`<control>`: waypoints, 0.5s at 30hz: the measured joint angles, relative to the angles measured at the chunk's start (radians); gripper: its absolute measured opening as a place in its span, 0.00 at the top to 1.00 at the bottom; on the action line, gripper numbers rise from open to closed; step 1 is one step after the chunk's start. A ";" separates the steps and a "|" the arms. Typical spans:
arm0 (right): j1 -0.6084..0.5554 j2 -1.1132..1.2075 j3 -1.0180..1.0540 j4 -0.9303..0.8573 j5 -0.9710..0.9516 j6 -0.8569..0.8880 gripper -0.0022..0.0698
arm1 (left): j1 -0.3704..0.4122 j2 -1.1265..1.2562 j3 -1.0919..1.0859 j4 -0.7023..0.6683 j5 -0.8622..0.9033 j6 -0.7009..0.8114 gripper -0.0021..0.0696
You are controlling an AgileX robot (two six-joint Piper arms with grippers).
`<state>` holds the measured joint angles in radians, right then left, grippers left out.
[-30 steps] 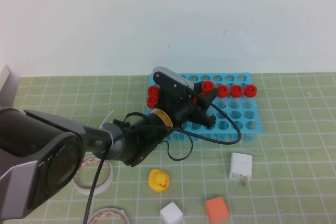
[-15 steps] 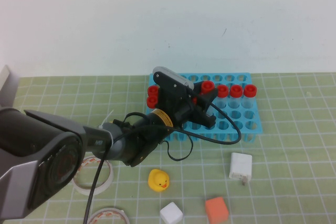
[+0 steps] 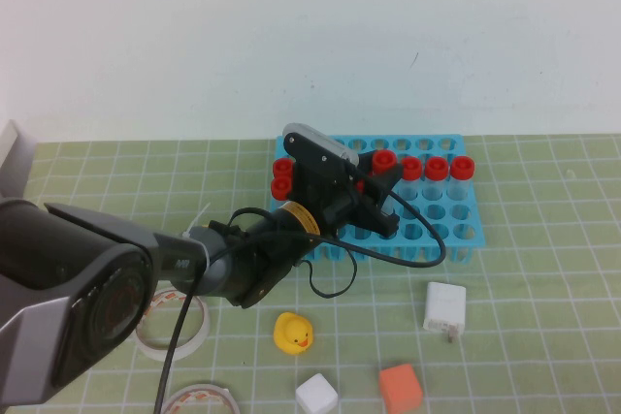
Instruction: Place the test tubes
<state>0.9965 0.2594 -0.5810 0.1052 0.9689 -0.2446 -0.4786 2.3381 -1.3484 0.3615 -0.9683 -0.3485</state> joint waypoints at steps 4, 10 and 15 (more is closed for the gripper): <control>0.000 0.000 0.000 0.000 0.000 0.000 0.97 | 0.000 0.000 0.000 -0.002 0.007 0.000 0.60; 0.000 0.000 0.000 0.000 0.000 0.000 0.97 | 0.000 0.014 -0.008 -0.002 -0.004 0.000 0.60; 0.000 0.000 0.000 0.000 0.000 0.000 0.97 | 0.000 0.051 -0.012 -0.004 -0.037 0.003 0.60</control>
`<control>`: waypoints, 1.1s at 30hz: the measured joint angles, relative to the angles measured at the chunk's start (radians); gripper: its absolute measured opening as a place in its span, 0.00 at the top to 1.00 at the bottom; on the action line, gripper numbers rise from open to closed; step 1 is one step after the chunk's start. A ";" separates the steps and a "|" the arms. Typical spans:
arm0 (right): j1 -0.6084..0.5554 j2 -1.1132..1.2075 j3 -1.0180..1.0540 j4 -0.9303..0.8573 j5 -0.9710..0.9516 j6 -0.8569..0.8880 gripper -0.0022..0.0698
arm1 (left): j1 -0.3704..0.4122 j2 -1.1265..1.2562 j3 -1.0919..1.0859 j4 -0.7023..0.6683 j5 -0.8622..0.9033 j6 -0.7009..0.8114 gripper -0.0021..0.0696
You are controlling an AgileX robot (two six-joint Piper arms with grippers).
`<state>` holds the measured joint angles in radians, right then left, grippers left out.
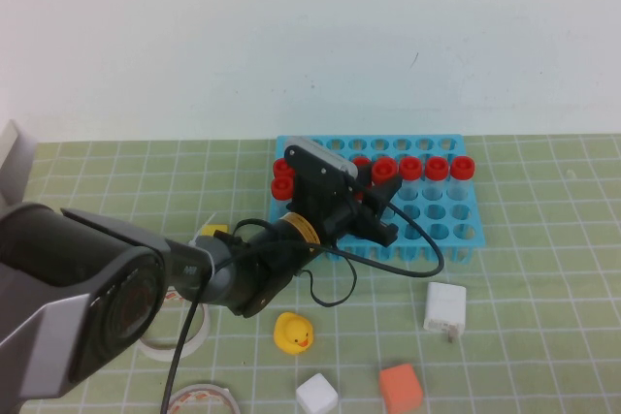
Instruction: Place the test tubes
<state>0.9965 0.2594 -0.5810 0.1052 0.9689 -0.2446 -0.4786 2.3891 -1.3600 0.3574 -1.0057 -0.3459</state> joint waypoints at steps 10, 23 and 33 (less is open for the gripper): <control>0.000 0.000 0.000 0.000 0.000 0.000 0.97 | 0.000 0.002 0.000 -0.020 -0.020 -0.003 0.45; 0.000 0.000 0.000 0.000 0.000 0.000 0.97 | 0.000 -0.086 0.000 0.090 0.105 -0.003 0.32; 0.000 0.000 0.000 0.000 0.000 0.000 0.97 | 0.000 -0.298 0.000 0.185 0.320 0.033 0.45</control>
<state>0.9965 0.2594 -0.5810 0.1052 0.9689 -0.2446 -0.4786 2.0916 -1.3600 0.5429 -0.6857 -0.3125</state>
